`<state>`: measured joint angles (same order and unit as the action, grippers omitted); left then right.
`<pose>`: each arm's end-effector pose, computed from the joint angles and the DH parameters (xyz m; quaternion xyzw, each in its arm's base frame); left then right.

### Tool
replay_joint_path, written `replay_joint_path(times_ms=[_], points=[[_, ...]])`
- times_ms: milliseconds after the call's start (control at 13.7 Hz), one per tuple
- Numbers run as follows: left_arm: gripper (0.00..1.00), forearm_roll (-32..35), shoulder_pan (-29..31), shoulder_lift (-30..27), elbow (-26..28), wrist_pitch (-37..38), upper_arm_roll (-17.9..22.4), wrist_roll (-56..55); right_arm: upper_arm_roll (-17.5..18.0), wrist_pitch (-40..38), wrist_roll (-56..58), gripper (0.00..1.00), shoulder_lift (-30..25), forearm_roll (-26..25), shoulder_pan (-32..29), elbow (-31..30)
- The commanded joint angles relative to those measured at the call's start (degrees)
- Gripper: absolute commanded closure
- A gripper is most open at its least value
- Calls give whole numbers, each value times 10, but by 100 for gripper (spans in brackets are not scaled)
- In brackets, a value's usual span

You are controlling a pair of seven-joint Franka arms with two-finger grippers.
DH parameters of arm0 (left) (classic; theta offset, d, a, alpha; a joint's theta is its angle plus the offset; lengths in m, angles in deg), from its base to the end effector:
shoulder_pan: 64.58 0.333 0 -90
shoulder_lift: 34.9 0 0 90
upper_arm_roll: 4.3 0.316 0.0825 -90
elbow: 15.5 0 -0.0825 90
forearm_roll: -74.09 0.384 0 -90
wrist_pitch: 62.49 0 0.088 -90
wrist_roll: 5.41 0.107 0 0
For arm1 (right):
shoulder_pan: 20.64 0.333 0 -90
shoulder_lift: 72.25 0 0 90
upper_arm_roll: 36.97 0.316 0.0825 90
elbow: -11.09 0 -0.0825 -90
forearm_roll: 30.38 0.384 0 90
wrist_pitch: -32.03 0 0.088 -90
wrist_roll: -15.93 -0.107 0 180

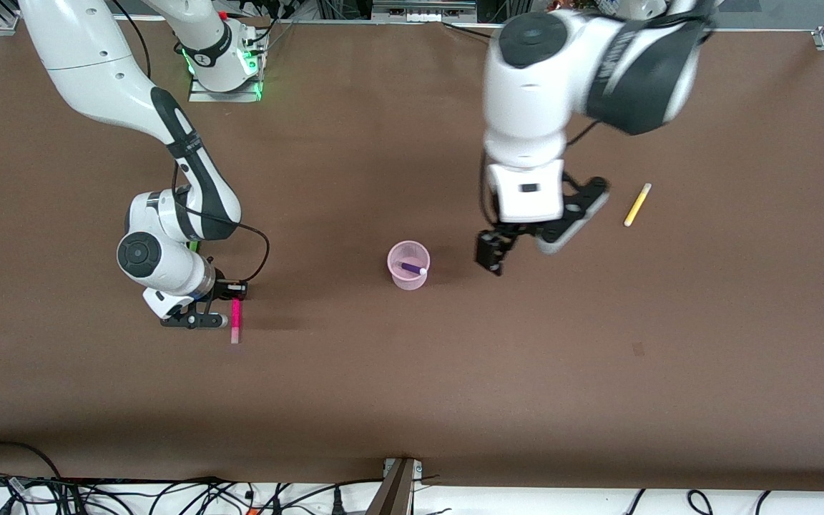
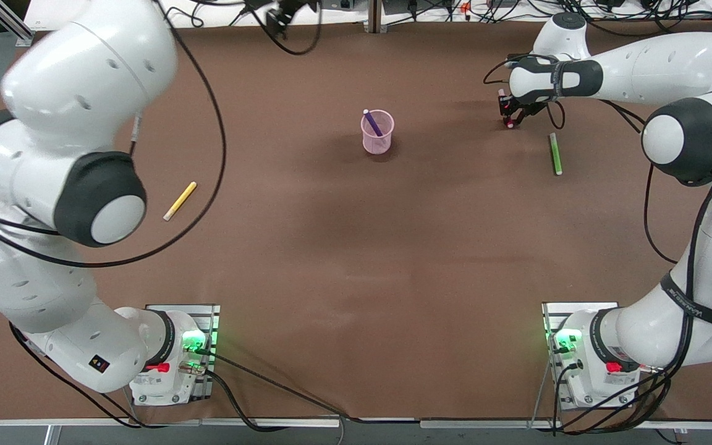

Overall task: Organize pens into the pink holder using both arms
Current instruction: 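Lift the pink marker with the right gripper while the left gripper withdraws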

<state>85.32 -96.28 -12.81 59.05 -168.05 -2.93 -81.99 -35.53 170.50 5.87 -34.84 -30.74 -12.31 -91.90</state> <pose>0.6018 -0.3377 0.5420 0.9199 0.3710 0.1268 0.0024 0.6410 0.1093 0.1808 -0.9998 0.0026 0.0175 0.0027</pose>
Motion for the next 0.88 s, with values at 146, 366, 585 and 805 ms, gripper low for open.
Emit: replay_joint_path(times_ms=[146,366,585,805], points=[[0,-88,114,-63,21,98,-8,318,3,-1,0,98,0,0,-1,-3],[0,-100,176,-84,24,134,-8,473,8,-34,0,100,-4,5,2,3],[0,-110,239,-95,35,152,-8,618,15,-128,0,100,-18,91,6,37],[0,-138,305,-102,52,152,-8,749,26,-272,-111,100,-26,151,32,115]])
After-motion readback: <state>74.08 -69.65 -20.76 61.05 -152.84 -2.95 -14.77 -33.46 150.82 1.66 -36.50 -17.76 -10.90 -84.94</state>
